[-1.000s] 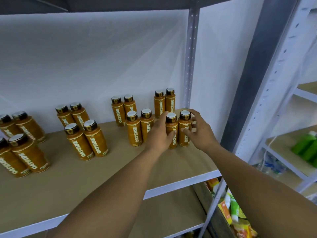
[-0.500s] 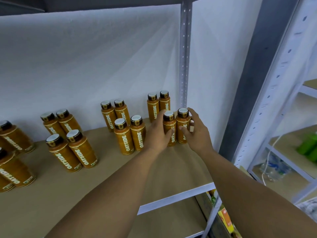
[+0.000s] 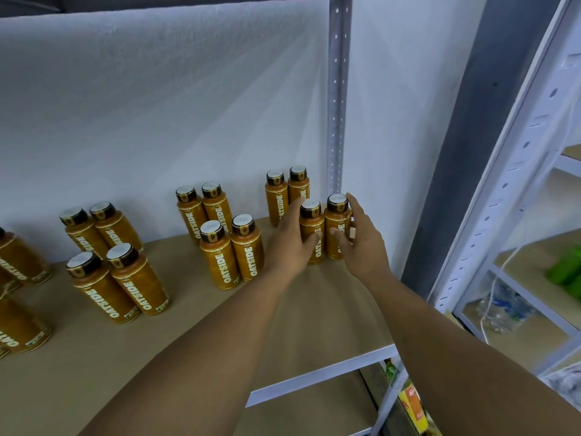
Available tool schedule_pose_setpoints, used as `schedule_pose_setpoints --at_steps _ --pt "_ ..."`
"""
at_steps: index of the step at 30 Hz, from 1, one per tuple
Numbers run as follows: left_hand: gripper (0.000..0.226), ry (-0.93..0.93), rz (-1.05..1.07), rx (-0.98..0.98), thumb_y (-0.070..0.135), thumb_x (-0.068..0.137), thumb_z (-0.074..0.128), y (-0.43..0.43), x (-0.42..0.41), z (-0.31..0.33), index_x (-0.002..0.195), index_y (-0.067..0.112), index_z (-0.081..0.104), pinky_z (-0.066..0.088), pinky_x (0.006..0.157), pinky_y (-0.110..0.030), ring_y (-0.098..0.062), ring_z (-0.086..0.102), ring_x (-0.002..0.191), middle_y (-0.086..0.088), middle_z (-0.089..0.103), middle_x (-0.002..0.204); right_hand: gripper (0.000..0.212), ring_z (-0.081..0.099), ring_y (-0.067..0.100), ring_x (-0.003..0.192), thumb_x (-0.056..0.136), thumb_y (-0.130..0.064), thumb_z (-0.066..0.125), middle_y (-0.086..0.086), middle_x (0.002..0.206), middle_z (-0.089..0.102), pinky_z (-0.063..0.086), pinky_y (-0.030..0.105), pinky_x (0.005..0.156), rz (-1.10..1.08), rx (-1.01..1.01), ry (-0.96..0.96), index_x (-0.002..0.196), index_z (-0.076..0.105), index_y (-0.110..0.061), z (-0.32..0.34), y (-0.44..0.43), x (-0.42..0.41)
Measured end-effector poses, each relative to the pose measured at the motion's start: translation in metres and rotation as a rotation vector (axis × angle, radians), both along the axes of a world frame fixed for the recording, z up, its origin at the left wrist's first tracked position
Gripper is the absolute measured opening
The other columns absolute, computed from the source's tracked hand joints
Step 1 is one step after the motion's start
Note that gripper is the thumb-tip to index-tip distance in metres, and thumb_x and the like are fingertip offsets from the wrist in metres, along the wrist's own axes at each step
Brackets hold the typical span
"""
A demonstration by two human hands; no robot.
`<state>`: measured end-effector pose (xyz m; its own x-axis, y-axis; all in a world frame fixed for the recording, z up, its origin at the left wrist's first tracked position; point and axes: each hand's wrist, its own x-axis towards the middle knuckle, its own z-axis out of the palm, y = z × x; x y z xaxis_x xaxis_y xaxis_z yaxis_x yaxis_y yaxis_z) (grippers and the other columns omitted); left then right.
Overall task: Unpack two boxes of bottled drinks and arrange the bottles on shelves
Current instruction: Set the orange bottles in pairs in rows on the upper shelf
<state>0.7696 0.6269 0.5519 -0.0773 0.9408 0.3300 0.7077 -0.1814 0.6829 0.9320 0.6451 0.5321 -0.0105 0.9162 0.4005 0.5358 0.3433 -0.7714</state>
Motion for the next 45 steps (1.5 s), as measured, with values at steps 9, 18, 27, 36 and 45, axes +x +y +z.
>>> schedule_pose_setpoints --at_steps 9,18,27,36,45 --pt "0.083 0.000 0.005 0.011 0.033 0.096 0.070 0.003 0.002 -0.002 0.159 0.039 0.016 0.052 0.106 -0.047 -0.024 0.048 0.141 0.005 0.040 0.161 0.063 0.052 0.023 0.136 0.105 -0.033 0.056 -0.006 0.154 0.048 0.038 0.031 0.102 0.017 0.016 0.006 0.152 0.018 -0.051 -0.001 0.001 0.002" --pt "0.083 -0.023 0.000 0.000 0.033 0.097 0.069 0.002 0.003 -0.003 0.159 0.041 0.014 0.050 0.109 -0.048 -0.024 0.044 0.145 0.007 0.035 0.164 0.058 0.055 0.021 0.133 0.107 -0.034 0.050 -0.008 0.152 0.051 0.036 0.024 0.099 0.038 0.020 0.007 0.156 0.020 -0.040 -0.003 0.000 0.000" --pt "0.090 -0.051 -0.001 -0.002 0.031 0.096 0.071 0.000 0.004 -0.004 0.159 0.046 0.008 0.049 0.110 -0.049 -0.022 0.041 0.147 0.009 0.031 0.166 0.063 0.051 0.022 0.135 0.106 -0.039 0.049 0.001 0.156 0.041 0.044 0.035 0.104 -0.003 0.015 -0.042 0.160 0.017 -0.036 -0.007 0.002 0.002" --pt "0.112 -0.129 0.083 -0.164 0.035 0.091 0.076 -0.029 0.008 -0.030 0.157 0.044 -0.014 0.049 0.109 -0.052 -0.024 0.053 0.137 -0.001 0.044 0.158 0.085 0.046 0.026 0.143 0.100 -0.047 0.057 -0.002 0.163 0.036 0.038 0.044 0.114 -0.016 -0.170 0.092 0.161 -0.002 -0.039 -0.019 -0.016 0.005" --pt "0.068 0.018 0.063 -0.228 0.043 0.093 0.072 -0.091 -0.025 -0.043 0.152 0.025 0.043 0.047 0.106 -0.033 -0.018 0.053 0.131 -0.001 0.054 0.148 0.080 0.054 0.026 0.132 0.098 -0.044 0.062 0.000 0.152 0.050 0.049 0.041 0.103 0.000 -0.229 -0.117 0.159 0.010 -0.036 -0.026 -0.074 -0.012"
